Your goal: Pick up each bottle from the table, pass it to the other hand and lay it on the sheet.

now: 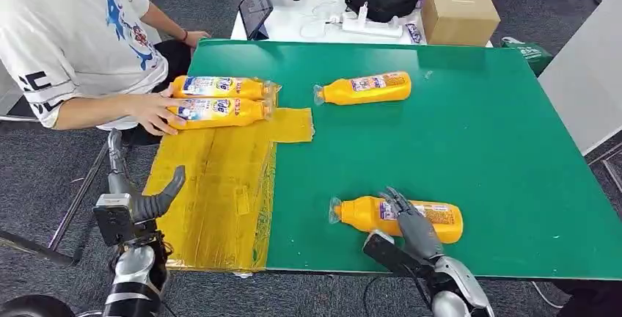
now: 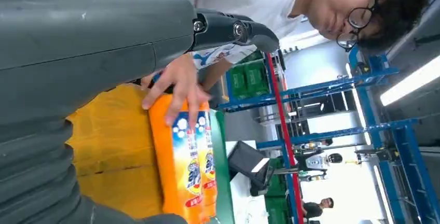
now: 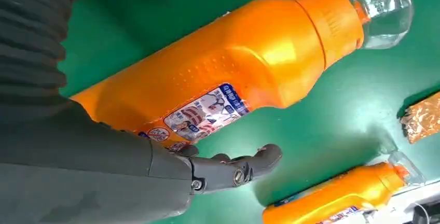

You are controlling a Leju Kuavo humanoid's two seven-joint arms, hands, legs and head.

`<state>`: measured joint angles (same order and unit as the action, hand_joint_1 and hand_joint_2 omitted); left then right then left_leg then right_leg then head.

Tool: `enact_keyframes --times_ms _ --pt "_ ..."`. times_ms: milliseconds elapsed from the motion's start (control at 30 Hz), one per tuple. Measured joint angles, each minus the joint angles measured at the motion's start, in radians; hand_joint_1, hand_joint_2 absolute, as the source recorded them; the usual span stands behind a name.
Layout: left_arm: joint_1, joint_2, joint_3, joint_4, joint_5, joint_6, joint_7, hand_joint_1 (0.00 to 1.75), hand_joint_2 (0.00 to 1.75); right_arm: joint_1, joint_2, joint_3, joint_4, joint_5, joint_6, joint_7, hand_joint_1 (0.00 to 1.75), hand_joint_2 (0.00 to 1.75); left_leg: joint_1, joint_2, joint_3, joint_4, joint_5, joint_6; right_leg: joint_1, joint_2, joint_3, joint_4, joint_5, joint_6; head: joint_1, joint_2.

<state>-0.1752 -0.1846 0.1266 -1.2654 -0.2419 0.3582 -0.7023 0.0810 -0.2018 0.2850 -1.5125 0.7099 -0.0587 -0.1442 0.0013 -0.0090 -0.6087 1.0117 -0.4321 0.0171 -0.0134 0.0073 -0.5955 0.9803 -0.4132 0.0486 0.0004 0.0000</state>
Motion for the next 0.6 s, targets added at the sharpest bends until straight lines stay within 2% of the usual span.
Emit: enact_keyframes --times_ms 367,600 --pt "-0.001 0.0 -0.004 0.016 0.0 -0.008 0.0 0.0 1.75 -0.007 -0.012 -0.01 0.013 0.013 -0.005 0.019 0.0 1.75 0.0 0.0 0.0 0.0 0.0 0.0 0.0 0.0 0.0 0.0 0.0 0.0 0.0 0.0" --pt "-0.014 -0.001 -0.022 0.045 -0.018 -0.027 0.0 0.0 1.75 -0.039 -0.018 -0.033 0.059 0.11 -0.037 0.045 0.0 1.75 0.0 0.0 0.0 0.0 0.0 0.0 0.0 0.0 0.0 0.0 0.0 0.0 0.0 0.0"
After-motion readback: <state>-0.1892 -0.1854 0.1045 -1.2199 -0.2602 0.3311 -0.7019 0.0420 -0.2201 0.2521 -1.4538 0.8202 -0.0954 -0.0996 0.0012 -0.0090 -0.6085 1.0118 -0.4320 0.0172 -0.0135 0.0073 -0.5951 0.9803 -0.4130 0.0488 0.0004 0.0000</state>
